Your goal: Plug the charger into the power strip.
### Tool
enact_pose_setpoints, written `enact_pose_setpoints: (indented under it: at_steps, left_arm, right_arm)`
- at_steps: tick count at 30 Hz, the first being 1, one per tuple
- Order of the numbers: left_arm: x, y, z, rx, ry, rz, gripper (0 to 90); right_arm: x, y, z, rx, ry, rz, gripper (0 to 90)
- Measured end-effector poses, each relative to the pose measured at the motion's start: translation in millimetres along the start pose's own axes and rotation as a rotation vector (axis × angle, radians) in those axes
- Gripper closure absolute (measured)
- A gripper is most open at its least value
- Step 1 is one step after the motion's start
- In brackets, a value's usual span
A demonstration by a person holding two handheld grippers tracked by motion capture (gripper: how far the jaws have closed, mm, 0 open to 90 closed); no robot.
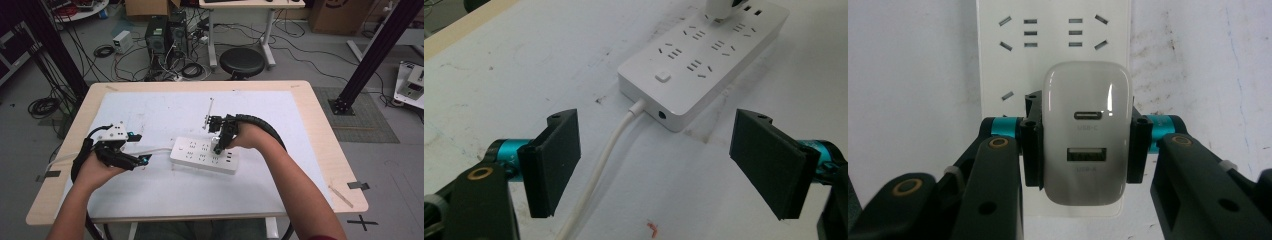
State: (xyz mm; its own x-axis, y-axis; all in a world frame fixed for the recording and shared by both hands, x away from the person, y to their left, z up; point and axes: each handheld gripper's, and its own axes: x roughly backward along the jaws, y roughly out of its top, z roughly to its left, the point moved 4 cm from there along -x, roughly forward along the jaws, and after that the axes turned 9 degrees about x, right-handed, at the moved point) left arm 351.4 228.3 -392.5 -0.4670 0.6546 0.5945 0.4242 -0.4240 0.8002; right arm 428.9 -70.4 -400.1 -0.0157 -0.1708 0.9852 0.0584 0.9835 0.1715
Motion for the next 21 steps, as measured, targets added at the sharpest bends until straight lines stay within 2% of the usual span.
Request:
enact_pose_setpoints:
  at_steps: [3, 5, 7, 9, 11, 12, 14, 20, 21]
  left_arm:
    - [-1.5, 2.0, 0.0, -0.003, 0.002, -0.001, 20.4]
    - [-2.0, 3.4, -0.7, -0.003, 0.005, 0.002, 20.4]
    - [-1.9, 3.5, -1.7, -0.001, 0.002, -0.004, 20.5]
    - [-1.0, 2.6, -1.8, -0.003, 0.003, -0.004, 20.4]
    - [-1.0, 2.4, -1.6, 0.000, 0.002, -0.003, 20.4]
    - [-1.1, 2.5, -1.5, 0.001, 0.005, -0.003, 20.4]
    - [-1.1, 3.2, -0.9, -0.002, 0.006, -0.004, 20.4]
    - [-4.2, 3.3, -2.9, -0.004, 0.004, -0.003, 20.4]
    - [-4.8, 3.6, -3.0, -0.004, 0.005, 0.000, 20.4]
  right_arm:
    - [-0.9, 3.0, 1.0, 0.006, -0.008, 0.016, 63.4]
    - [-9.2, 4.1, 1.6, 0.018, -0.016, 0.054, 63.4]
    - [-8.8, 4.4, 2.1, 0.022, -0.028, 0.048, 63.5]
    - [-8.9, 1.9, 1.8, 0.005, -0.019, 0.031, 63.5]
    - [-9.2, 1.9, 1.0, 0.018, -0.016, 0.033, 63.6]
    - [-9.2, 1.9, 1.3, 0.001, -0.011, 0.033, 63.6]
    - [-9.5, 1.4, -0.4, 0.001, -0.002, 0.026, 63.7]
    - [-11.8, 2.9, 2.1, 0.011, -0.014, 0.040, 63.8]
    - [-13.1, 4.3, 1.7, 0.030, -0.023, 0.045, 63.8]
